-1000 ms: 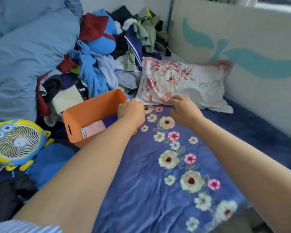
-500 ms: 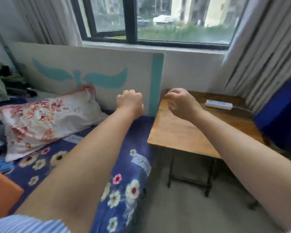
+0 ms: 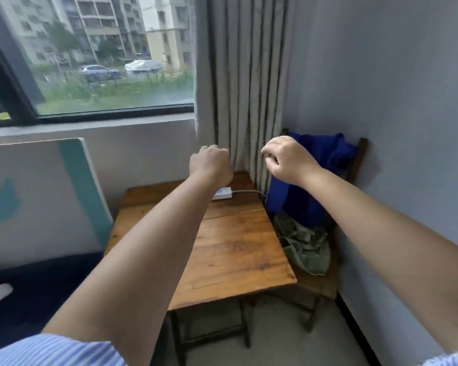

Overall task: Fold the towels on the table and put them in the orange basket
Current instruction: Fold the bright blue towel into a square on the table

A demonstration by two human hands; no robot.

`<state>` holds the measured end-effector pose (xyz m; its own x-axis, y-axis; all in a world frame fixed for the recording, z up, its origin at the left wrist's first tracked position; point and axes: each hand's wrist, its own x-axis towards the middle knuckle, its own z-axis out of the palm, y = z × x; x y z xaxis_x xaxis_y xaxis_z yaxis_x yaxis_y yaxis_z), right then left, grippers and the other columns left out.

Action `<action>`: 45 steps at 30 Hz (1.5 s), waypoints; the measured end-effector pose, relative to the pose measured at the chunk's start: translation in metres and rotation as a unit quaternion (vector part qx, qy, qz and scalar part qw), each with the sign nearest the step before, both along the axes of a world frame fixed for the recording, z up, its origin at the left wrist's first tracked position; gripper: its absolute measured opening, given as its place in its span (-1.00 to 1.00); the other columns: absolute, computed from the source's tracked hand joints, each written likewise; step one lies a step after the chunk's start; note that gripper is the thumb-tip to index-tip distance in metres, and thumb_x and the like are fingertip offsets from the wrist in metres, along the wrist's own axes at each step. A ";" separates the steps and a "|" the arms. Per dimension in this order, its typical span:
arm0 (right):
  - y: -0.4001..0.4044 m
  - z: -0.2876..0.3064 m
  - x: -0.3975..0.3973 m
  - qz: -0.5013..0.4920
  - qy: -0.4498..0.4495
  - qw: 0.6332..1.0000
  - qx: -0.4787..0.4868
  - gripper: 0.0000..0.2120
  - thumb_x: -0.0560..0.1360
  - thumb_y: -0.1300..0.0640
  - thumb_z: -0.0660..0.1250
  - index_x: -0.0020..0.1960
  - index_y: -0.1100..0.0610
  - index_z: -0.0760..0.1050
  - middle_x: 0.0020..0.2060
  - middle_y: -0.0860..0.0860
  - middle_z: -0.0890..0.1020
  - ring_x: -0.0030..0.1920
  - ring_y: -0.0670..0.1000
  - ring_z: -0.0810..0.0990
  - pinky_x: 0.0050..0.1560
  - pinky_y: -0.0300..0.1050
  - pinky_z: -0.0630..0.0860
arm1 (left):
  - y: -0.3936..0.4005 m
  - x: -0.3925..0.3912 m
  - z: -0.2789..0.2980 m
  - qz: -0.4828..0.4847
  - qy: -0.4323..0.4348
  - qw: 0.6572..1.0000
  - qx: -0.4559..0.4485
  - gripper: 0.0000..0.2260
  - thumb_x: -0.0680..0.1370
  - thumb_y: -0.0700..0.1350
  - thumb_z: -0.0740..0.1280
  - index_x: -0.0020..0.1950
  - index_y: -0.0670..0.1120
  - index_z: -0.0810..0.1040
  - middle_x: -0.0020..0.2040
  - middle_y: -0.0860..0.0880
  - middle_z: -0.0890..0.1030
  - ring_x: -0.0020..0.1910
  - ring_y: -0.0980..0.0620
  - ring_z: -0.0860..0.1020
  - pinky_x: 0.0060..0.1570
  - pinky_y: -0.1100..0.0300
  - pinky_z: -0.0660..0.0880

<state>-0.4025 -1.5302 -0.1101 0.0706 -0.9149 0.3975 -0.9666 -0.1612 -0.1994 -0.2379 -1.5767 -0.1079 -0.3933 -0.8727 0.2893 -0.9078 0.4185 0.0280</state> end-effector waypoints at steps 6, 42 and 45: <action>-0.028 -0.016 -0.107 -0.083 -0.049 0.995 0.014 -0.72 0.50 0.28 0.18 0.17 0.29 0.50 0.18 0.18 0.54 0.29 0.15 0.37 0.27 -0.01 0.33 | -0.040 -0.100 -0.010 -0.055 -0.004 0.998 0.036 -0.76 0.53 -0.17 0.15 0.12 -0.15 0.52 0.15 -0.15 0.50 0.21 -0.16 0.40 0.02 0.07 0.38; -0.240 -0.150 -0.467 -0.198 0.116 0.963 0.138 -0.69 0.09 0.19 0.56 -0.20 0.23 0.61 -0.29 0.17 0.61 -0.24 0.15 0.60 -0.28 -0.11 0.53 | -0.321 -0.510 -0.133 -0.108 -0.019 0.972 0.210 -0.64 0.55 0.04 0.24 0.19 -0.20 0.43 0.17 -0.13 0.51 0.15 -0.11 0.49 -0.19 0.12 0.36; -0.240 -0.153 -0.471 -0.176 0.082 0.977 0.088 -0.81 0.01 0.34 0.55 -0.44 0.26 0.57 -0.51 0.16 0.56 -0.45 0.18 0.57 -0.48 -0.12 0.48 | -0.324 -0.518 -0.141 -0.079 -0.010 0.977 0.196 -0.65 0.54 0.00 0.26 0.21 -0.21 0.41 0.18 -0.16 0.50 0.14 -0.13 0.50 -0.20 0.12 0.36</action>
